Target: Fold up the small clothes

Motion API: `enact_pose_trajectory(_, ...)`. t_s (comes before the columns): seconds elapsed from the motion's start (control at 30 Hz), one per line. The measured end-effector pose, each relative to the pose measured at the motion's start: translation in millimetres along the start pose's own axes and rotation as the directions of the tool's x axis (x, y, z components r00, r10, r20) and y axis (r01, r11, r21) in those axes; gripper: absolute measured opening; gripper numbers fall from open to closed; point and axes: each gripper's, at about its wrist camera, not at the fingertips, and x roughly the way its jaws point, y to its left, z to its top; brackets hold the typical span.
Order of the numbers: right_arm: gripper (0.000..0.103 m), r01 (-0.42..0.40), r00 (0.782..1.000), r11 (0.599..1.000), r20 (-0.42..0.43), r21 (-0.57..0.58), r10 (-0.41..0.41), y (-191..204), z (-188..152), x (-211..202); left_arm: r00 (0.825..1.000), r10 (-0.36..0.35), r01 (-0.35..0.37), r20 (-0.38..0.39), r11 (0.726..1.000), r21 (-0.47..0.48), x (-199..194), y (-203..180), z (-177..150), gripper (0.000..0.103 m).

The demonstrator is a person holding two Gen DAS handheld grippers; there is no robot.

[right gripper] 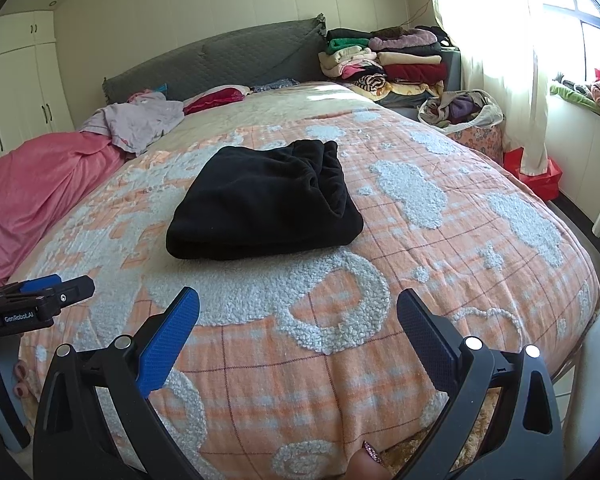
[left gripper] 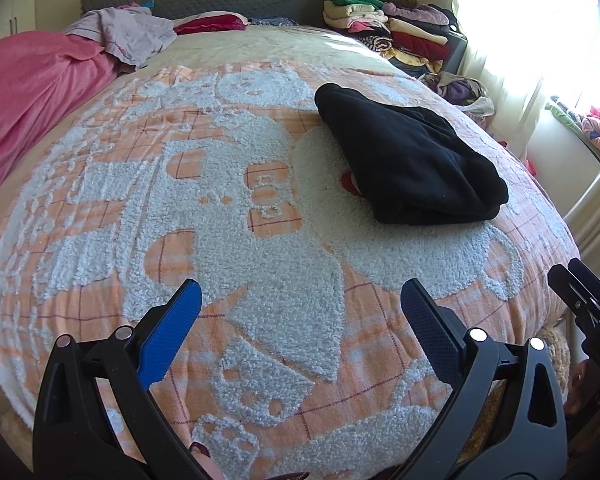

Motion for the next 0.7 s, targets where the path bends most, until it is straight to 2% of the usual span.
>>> enact_pose_trajectory(0.7,0.098,0.005,1.0,1.0,-0.007,0.015,-0.005,2.1,-3.9,1.0,1.0,0.021,-0.021,-0.011,1.0,0.016,0.3,-2.7,-1.5,0.093)
